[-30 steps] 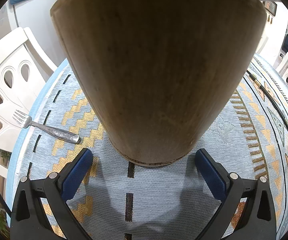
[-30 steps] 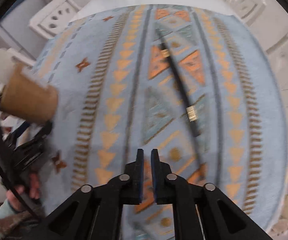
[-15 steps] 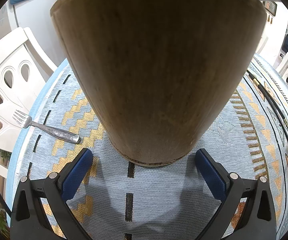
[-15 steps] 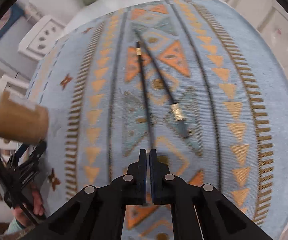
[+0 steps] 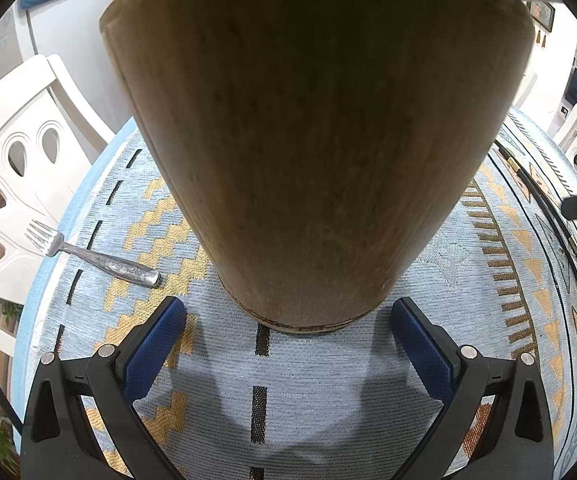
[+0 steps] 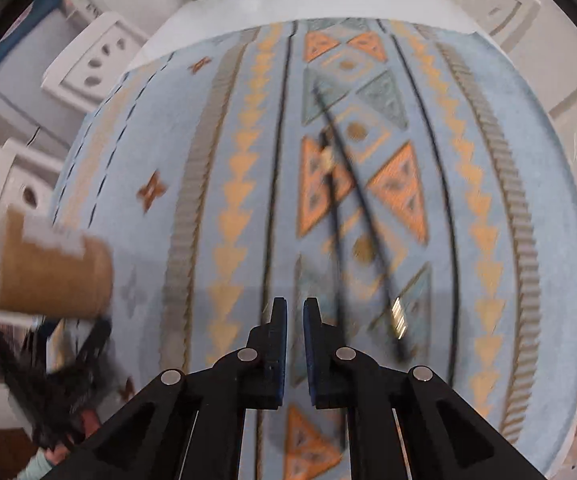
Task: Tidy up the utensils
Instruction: 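Grasp a black chopstick with the right tool, then lift the chopstick upright with the right tool above the wooden cup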
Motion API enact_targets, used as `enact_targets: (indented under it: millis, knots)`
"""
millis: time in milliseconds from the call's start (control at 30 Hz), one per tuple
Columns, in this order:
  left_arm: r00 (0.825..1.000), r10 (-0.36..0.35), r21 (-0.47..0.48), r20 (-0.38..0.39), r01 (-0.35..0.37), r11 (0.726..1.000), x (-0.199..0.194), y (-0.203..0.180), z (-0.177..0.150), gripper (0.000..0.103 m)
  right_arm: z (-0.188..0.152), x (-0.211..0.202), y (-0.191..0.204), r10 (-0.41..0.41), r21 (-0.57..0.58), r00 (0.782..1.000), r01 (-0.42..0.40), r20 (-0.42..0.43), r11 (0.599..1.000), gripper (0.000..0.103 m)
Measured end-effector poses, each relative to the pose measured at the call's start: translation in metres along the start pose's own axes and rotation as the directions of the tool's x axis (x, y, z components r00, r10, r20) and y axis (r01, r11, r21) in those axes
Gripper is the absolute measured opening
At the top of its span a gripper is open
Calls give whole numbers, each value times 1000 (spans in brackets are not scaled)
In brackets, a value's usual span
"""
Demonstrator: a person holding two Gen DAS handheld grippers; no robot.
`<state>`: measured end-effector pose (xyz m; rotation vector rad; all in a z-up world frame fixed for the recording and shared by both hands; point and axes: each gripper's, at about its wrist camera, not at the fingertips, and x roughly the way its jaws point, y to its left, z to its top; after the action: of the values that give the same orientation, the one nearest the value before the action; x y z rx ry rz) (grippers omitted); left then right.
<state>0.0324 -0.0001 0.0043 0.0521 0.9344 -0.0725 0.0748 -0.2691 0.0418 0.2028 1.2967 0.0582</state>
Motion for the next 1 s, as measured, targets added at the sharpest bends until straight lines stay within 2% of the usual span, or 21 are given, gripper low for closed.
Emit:
enact_targets:
  millis: [167, 200, 233, 300, 333, 367, 400, 433, 467, 600, 633, 667, 700, 767, 900, 1000]
  knots:
    - [1000, 2, 0, 0, -2, 1000, 0, 0, 0, 103, 28, 27, -21, 15, 48, 998, -12, -64, 999, 7]
    - [1000, 3, 0, 0, -3, 1000, -1, -1, 1, 103, 32, 26, -23, 11, 46, 999, -9, -38, 999, 9]
    - [1000, 4, -1, 0, -4, 1000, -1, -1, 1, 103, 37, 27, -26, 11, 41, 999, -9, -38, 999, 14]
    - [1000, 4, -1, 0, -4, 1000, -1, -1, 1, 103, 46, 36, -34, 21, 44, 996, -18, -87, 999, 18]
    - [1000, 4, -1, 0, -4, 1000, -1, -1, 1, 103, 48, 38, -33, 27, 42, 996, -24, -83, 999, 24]
    - [1000, 6, 0, 0, -6, 1000, -1, -1, 1, 103, 52, 37, -31, 44, 26, 996, -42, -77, 999, 38]
    - [1000, 6, -1, -1, -6, 1000, -1, -1, 1, 103, 57, 40, -26, 65, 6, 994, -65, -84, 998, 46]
    - [1000, 6, -1, -1, -6, 1000, -1, -1, 2, 103, 60, 43, -20, 77, -17, 993, -79, -92, 997, 58]
    - [1000, 6, -1, -1, -6, 1000, -1, -1, 2, 103, 61, 44, -14, 64, -48, 993, -69, -94, 996, 62]
    - [1000, 6, 0, -1, -6, 1000, 0, -1, 2, 103, 63, 54, 19, -98, -219, 994, 85, -47, 972, 58]
    - [1000, 6, 0, -1, -6, 1000, 0, -1, 2, 103, 64, 56, 26, -106, -235, 994, 95, -35, 967, 53]
    - [1000, 6, 0, -1, -6, 1000, -1, -1, 2, 103, 64, 55, 27, -96, -242, 995, 87, -28, 966, 42]
    - [1000, 6, 0, -1, -6, 1000, 0, -1, 2, 103, 65, 53, 28, -94, -238, 995, 87, -17, 967, 36]
    - [1000, 6, 0, -1, -6, 1000, -1, -1, 2, 103, 61, 49, 26, -87, -231, 996, 83, -7, 969, 6]
    - [1000, 6, 0, -1, -6, 1000, 0, -2, 2, 103, 48, 31, 12, -63, -213, 997, 69, 34, 975, 6]
    - [1000, 7, 0, -1, -7, 1000, -1, -2, 2, 103, 33, 6, 4, -7, -184, 996, 25, 94, 983, 6]
